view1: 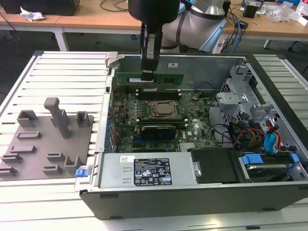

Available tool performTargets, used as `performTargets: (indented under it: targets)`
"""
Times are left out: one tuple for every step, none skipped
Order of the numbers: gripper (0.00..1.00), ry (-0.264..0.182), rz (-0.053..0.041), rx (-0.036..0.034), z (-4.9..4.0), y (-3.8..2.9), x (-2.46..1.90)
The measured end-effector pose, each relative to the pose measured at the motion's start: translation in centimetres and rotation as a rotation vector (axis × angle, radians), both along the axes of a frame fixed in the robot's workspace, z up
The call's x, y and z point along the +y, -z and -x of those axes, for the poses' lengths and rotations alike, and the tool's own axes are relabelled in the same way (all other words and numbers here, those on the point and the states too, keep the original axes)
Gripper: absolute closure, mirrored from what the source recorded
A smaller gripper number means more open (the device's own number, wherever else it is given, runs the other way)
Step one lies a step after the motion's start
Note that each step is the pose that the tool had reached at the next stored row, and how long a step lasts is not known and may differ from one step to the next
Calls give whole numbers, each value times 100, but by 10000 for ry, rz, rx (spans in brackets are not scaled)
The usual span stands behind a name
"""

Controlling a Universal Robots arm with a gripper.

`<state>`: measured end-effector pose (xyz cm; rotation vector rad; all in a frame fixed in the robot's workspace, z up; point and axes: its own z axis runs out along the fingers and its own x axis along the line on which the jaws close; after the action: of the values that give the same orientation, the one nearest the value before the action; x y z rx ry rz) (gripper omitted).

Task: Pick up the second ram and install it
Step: 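Pick up the second ram and move it above second insertion slot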

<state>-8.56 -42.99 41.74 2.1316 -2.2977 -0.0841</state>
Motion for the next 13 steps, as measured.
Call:
performTargets:
  targets:
    - [87, 0, -2, -1, -23, 6, 22]
    - [87, 0, -2, -1, -42, 10, 40]
    - [87, 0, -2, -1, -63, 16, 57]
    - [87, 0, -1, -1, -83, 20, 73]
    - [87, 0, -1, -1, -94, 23, 81]
    - [87, 1, -1, -1, -104, 26, 88]
    - [87, 0, 0, 0, -126, 33, 103]
    - [87, 0, -1, 0, -139, 40, 112]
    - [87, 1, -1, 0, -151, 50, 120]
    - [87, 1, 0, 0, -176, 69, 134]
    - [87, 1, 1, 2, -196, 82, 143]
    - [87, 0, 2, 4, -210, 91, 149]
    - [87, 0, 2, 6, -231, 116, 160]
